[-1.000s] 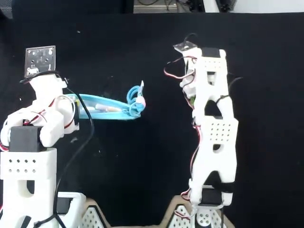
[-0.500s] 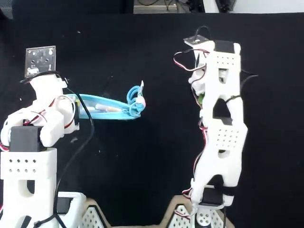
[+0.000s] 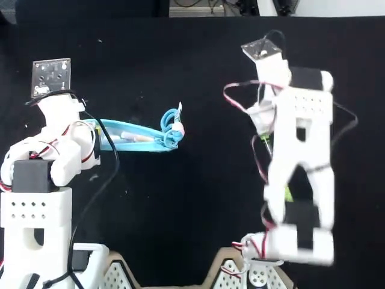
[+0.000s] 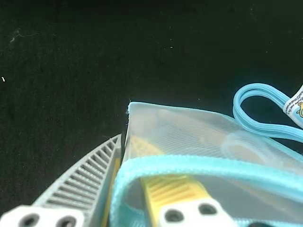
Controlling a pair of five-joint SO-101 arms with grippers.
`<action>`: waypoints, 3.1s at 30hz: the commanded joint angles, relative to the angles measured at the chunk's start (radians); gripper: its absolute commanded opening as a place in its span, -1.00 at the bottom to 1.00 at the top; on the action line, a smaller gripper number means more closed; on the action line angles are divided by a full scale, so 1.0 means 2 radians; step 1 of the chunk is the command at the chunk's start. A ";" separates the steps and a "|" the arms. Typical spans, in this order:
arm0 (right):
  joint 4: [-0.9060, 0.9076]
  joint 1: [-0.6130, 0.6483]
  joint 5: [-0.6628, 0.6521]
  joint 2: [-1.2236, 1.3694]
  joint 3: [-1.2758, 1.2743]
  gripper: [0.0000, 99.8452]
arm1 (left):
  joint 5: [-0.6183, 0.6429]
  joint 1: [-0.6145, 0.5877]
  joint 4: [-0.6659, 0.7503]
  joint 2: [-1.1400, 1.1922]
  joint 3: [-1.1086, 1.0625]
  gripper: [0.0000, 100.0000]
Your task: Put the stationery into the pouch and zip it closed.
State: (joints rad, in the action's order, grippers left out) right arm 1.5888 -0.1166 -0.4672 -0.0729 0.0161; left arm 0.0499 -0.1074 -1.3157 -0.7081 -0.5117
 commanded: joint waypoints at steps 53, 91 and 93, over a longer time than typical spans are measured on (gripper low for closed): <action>-0.661 0.458 0.259 -0.646 -0.528 -0.97 | 0.000 -0.001 0.004 0.005 -0.033 -0.94; -0.199 0.314 0.145 -0.494 -0.277 -0.65 | 0.000 -0.002 0.004 0.006 -0.033 -0.94; -0.175 0.314 0.104 -0.524 -0.277 -0.65 | -0.001 -0.003 0.004 0.006 -0.033 -0.94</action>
State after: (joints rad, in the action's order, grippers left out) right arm 1.2006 0.5294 -0.1588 -1.0457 -0.5424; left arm 0.0499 -0.1074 -1.3157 -0.7081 -0.5117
